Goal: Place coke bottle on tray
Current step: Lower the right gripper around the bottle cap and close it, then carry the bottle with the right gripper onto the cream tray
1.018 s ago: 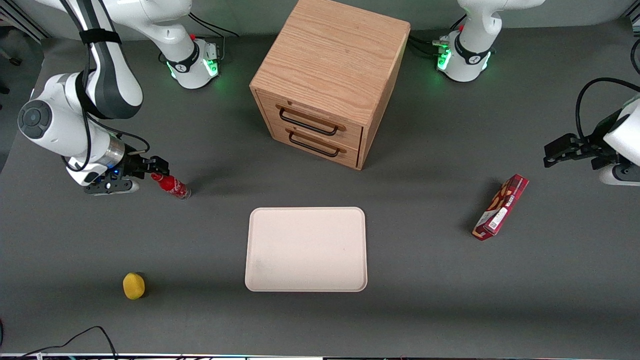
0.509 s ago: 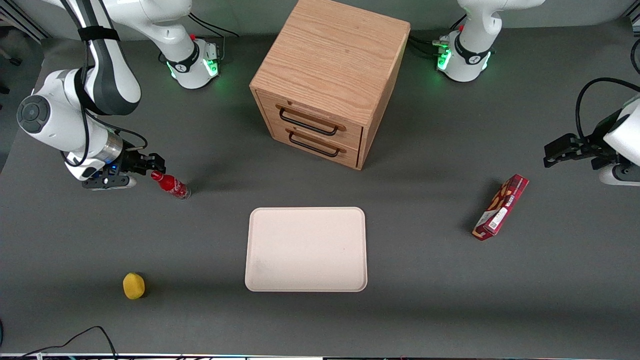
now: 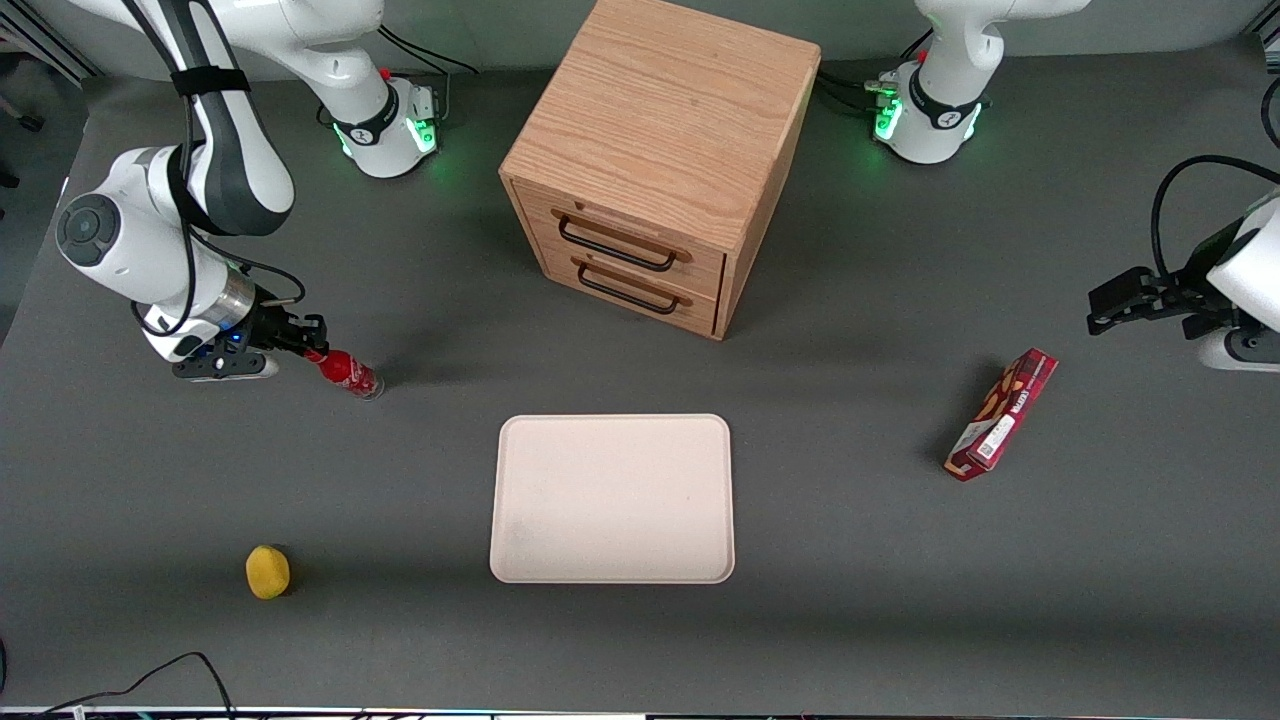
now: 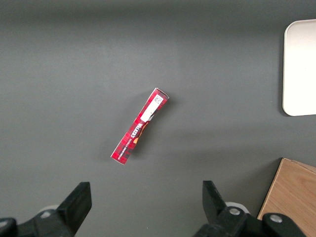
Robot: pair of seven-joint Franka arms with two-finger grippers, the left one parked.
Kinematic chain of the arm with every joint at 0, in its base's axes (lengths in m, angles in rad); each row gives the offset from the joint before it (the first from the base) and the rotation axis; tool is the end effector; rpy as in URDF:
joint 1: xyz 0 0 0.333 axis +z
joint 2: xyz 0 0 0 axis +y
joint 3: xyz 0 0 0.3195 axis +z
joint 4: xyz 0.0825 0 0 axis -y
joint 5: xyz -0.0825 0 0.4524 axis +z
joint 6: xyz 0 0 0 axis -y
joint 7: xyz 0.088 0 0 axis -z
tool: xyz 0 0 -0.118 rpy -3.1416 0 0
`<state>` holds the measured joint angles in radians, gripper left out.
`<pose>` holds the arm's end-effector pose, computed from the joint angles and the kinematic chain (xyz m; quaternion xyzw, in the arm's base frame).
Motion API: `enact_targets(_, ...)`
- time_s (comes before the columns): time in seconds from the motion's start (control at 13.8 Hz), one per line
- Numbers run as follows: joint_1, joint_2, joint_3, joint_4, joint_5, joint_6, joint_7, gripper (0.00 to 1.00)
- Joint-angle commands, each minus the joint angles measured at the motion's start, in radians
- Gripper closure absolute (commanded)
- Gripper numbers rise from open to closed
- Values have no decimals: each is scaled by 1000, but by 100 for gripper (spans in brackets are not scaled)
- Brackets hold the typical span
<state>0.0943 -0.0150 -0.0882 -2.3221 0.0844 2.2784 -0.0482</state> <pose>0.5529 0.0062 0.2906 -0.9994 0.0007 0.0137 0.0326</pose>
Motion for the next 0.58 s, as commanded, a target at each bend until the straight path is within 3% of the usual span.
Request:
enact_targets(0.0, -2, -8, 5, -6, 12, 15, -12, 100)
enact_targets(0.22, 8, -2, 37, 65, 15, -19, 34, 100)
enact_targets(0.51, 12, 148, 108, 399, 21, -239, 181, 100)
